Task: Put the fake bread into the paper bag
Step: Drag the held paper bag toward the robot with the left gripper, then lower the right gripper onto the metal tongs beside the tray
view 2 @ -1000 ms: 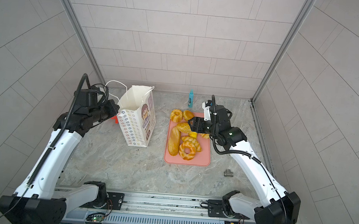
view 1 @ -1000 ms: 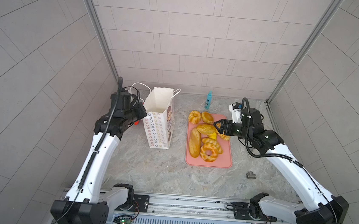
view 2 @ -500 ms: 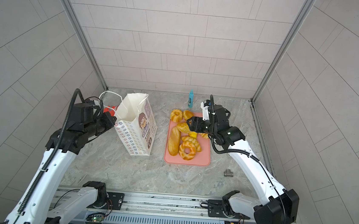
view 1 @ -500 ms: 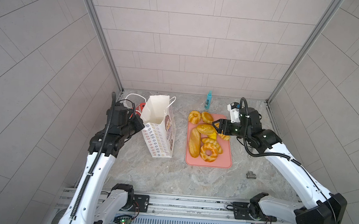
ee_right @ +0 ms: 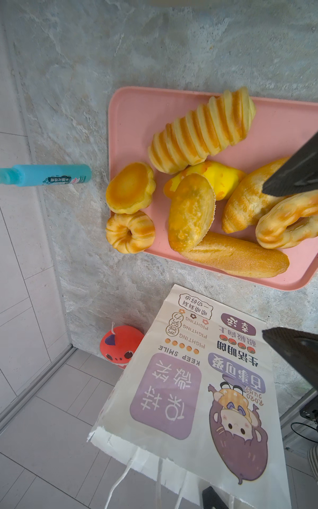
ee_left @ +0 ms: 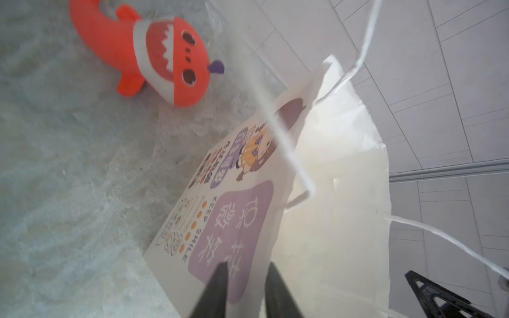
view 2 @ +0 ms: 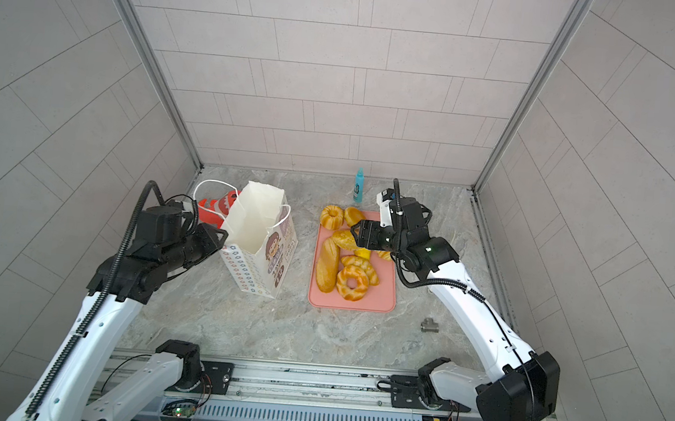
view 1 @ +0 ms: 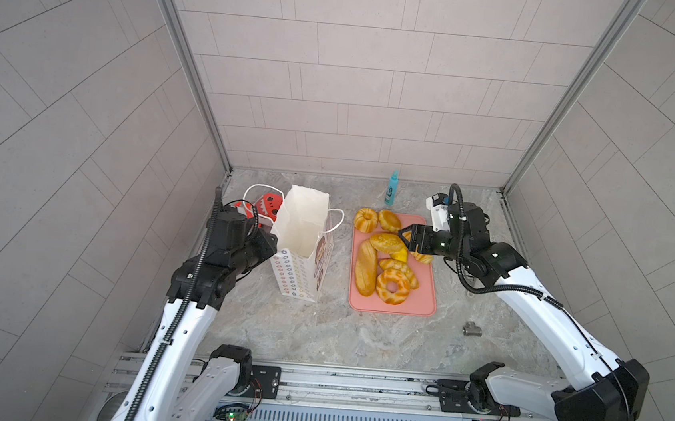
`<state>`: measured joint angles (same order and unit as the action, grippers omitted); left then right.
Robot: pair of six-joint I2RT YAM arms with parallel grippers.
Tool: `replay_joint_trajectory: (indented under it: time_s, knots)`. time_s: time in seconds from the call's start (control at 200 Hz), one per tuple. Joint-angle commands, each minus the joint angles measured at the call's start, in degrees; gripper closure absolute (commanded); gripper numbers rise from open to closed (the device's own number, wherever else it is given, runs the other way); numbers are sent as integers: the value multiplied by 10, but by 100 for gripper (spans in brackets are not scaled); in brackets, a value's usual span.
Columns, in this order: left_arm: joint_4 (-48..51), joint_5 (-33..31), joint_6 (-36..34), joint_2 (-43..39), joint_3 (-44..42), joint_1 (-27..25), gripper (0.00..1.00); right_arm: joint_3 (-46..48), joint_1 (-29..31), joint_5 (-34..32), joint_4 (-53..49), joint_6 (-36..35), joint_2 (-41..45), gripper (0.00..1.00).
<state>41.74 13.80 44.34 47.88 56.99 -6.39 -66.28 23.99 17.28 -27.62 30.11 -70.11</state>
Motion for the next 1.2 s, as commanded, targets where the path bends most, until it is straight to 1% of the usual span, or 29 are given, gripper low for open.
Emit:
replay_joint_trajectory:
  time_s: [0.0,0.03,0.09,0.185,0.21,0.32,0.37,0.38,0.39,0.435,0.525,0.64,0.716,0.866,0.956,1.066,1.126,1.191]
  knots:
    - [16,5,6,-6,-5,-6,41,0,3,-12,-8,3,-2,23]
    - [22,3,3,-7,-2,-6,36,0,3,-13,-9,2,-1,23]
    - [38,-5,-8,-9,6,-6,30,0,3,-15,-11,0,1,22]
    - [65,-13,-25,-8,28,-6,25,-1,2,-23,-18,-7,5,21]
    - [73,-15,-45,-8,36,-6,23,-1,1,-25,-21,-9,5,21]
    - [109,-32,-80,-6,66,-6,18,-4,-7,-29,-31,-17,7,20]
    - [125,-43,-93,-6,80,-6,13,-6,-12,-29,-36,-20,9,20]
    - [128,-45,-96,-7,82,-6,8,-7,-14,-29,-37,-20,9,20]
    - [131,-47,-99,-7,85,-6,5,-7,-15,-28,-38,-22,9,20]
    - [143,-53,-112,-6,98,-6,0,-7,-21,-29,-42,-26,13,20]
    - [164,-63,-142,-1,126,-6,0,-8,-34,-34,-47,-34,23,17]
    - [180,-57,-182,22,162,-5,0,-5,-58,-33,-58,-40,32,14]
    - [182,-43,-203,47,175,-5,0,3,-78,-31,-65,-42,35,13]
    - [164,-10,-225,94,183,-5,1,40,-131,-35,-71,-31,51,10]
    - [153,-3,-234,118,183,-5,3,69,-179,-53,-75,-18,67,9]
    - [137,-7,-244,133,178,-5,6,100,-233,-91,-91,-12,81,6]
    - [128,-9,-248,138,174,-5,6,111,-251,-106,-99,-17,85,5]
    - [119,-8,-249,141,170,-5,7,124,-257,-135,-103,-22,92,4]
